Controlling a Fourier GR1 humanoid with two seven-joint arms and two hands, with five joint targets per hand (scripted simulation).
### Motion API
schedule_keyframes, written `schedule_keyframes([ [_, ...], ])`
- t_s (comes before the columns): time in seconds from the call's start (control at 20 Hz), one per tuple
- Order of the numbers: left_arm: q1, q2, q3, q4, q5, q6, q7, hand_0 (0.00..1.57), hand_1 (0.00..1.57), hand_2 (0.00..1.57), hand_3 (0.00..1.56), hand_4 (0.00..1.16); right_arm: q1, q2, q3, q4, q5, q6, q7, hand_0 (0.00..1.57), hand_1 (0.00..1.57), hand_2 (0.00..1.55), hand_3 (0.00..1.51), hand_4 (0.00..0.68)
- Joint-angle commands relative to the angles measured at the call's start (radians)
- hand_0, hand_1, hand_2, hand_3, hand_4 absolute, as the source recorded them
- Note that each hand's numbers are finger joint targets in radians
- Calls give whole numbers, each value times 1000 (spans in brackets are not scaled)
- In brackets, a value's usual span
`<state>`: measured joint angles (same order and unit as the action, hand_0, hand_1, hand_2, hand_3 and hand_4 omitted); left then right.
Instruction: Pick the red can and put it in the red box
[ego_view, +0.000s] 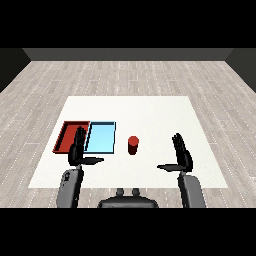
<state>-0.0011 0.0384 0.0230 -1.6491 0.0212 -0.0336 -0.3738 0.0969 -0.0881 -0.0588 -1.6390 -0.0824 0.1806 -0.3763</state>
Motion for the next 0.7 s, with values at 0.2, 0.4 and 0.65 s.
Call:
schedule_keyframes([
  [0.2, -77, 40, 74, 144, 40, -45, -83, 0, 0, 0, 0, 0, -67, -33, -49, 9, -23, 23, 46, 0, 0, 0, 0, 0],
  [0.4, 2, -4, 15, 72, -8, -1, -65, 0, 0, 0, 0, 0, -43, 48, 51, -1, 54, -25, 42, 0, 0, 0, 0, 0],
  [0.65, -20, 8, 23, 18, -8, 13, -1, 0, 0, 0, 0, 0, -118, 31, 13, 52, -10, 2, 94, 0, 0, 0, 0, 0],
])
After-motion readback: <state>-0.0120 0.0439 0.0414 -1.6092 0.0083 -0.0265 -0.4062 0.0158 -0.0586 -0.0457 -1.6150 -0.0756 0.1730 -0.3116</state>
